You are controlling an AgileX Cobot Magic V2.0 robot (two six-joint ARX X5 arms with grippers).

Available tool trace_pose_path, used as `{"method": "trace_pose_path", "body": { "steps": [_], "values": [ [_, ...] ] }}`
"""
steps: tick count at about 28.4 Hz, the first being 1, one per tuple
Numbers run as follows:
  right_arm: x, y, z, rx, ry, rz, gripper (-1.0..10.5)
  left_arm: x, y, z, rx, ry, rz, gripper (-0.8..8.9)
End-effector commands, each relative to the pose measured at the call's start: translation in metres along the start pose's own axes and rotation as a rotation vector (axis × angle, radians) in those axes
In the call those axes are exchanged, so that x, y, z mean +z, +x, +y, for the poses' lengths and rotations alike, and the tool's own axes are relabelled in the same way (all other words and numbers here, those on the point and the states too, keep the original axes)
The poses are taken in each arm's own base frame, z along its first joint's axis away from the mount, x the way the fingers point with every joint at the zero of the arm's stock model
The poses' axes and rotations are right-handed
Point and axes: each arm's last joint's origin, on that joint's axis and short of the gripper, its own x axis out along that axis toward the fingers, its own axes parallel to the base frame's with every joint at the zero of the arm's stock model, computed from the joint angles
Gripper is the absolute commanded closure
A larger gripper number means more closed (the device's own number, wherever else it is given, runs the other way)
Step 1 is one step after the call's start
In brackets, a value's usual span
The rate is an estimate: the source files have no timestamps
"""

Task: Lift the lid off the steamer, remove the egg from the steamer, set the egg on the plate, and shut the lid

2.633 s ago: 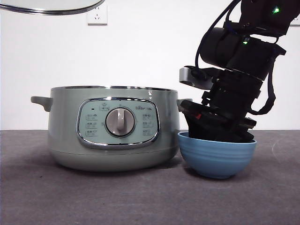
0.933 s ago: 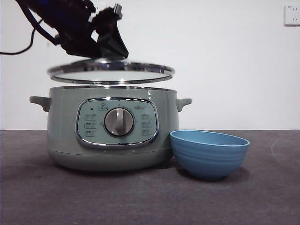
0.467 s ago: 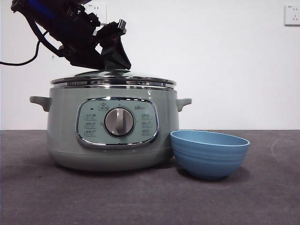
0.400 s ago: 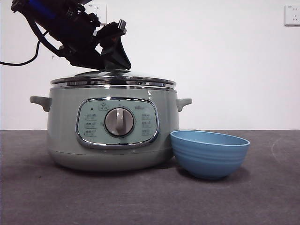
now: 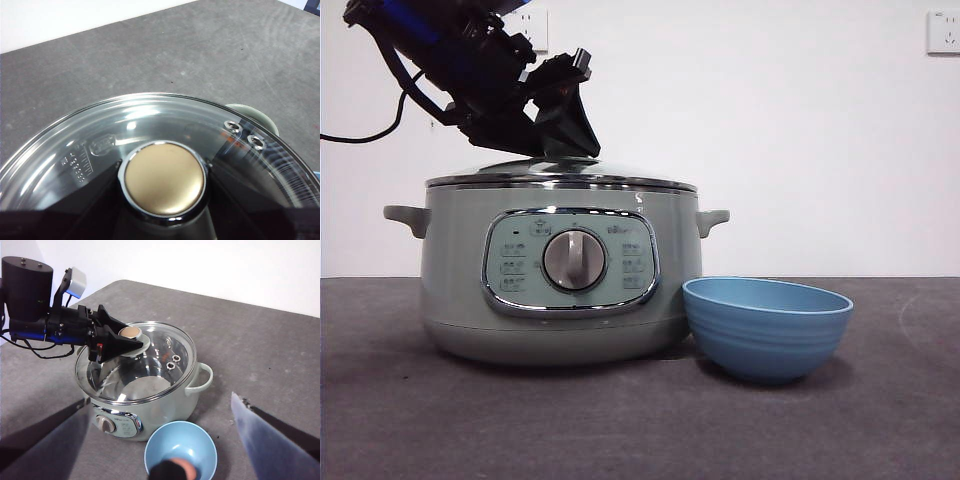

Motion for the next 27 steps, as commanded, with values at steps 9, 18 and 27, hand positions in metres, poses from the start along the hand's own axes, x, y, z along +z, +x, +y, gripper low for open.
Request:
{"method": "trace_pose_path", "body": {
  "steps": [9,18,27],
  "values": [
    [-0.001,0.001,0.000,0.003,0.011,-0.001,4.7,-0.001,-0.001,-0.001,0.006,-0.017,0.035,6.78],
    [-0.004,0.001,0.000,0.003,0.013,0.035,4.7,0.011,-0.018,-0.002,0.008,-0.013,-0.015,2.15],
    [-0.007,0.001,0.000,0.005,0.017,0.061,4.7,0.033,-0.095,-0.011,-0.002,-0.035,-0.062,2.16]
  ]
}}
